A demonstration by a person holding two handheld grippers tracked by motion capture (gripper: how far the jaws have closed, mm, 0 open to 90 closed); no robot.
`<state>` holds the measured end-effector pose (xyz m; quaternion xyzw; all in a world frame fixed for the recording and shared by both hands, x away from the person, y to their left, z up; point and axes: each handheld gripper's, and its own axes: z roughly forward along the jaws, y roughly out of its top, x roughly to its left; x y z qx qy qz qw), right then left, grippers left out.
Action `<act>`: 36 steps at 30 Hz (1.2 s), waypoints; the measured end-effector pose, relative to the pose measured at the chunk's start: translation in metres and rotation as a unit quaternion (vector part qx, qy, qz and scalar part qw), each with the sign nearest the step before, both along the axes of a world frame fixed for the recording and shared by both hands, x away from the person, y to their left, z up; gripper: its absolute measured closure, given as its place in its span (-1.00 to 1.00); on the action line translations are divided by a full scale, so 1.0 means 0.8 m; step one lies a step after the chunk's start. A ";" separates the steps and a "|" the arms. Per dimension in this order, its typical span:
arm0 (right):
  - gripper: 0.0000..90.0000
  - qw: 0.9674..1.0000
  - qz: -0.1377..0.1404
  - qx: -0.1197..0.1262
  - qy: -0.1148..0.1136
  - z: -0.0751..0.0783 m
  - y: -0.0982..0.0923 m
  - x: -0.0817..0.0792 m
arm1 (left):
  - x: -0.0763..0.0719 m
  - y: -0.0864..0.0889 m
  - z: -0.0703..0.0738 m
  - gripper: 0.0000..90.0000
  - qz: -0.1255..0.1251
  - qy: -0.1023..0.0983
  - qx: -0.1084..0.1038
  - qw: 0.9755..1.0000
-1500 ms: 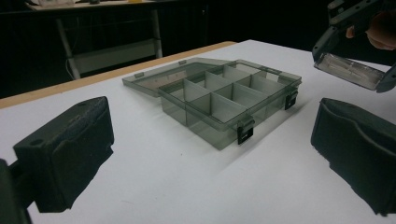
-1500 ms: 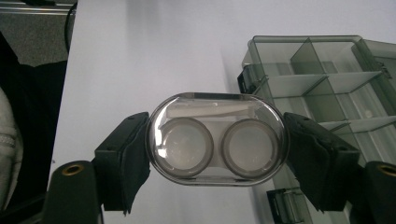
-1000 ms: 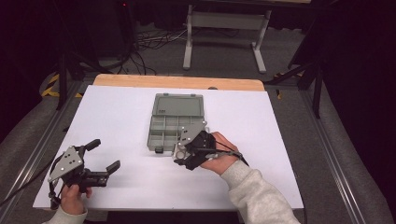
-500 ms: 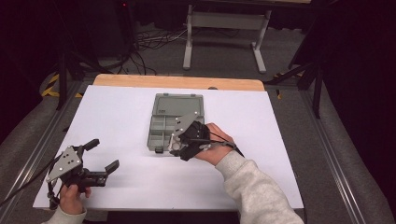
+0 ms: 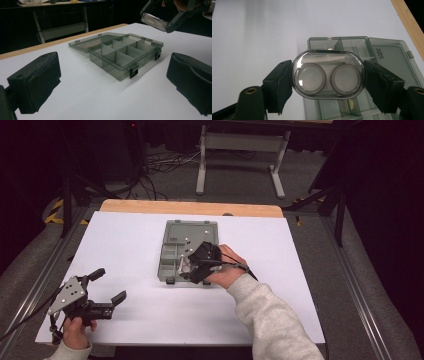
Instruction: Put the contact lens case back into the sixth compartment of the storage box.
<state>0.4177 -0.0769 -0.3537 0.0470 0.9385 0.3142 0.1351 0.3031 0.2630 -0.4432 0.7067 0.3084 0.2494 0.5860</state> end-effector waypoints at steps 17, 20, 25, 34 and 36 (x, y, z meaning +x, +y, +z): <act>-0.41 1.000 -0.017 -0.014 -0.004 -0.014 0.011 0.025 | 0.000 0.001 0.000 -0.99 0.000 0.002 0.000 1.000; -0.41 1.000 -0.020 -0.016 -0.003 -0.018 0.013 0.030 | 0.000 0.001 0.000 -0.99 0.001 0.002 0.001 1.000; -0.41 1.000 -0.023 -0.020 -0.004 -0.023 0.015 0.036 | 0.001 0.001 0.000 -0.99 0.001 0.000 -0.002 1.000; -0.41 0.999 -0.025 -0.022 -0.003 -0.034 0.020 0.045 | 0.001 0.001 -0.001 -0.99 -0.001 0.001 -0.002 1.000; -0.41 0.999 -0.021 -0.024 -0.004 -0.036 0.021 0.048 | 0.001 0.001 -0.001 -0.99 -0.001 0.001 -0.002 1.000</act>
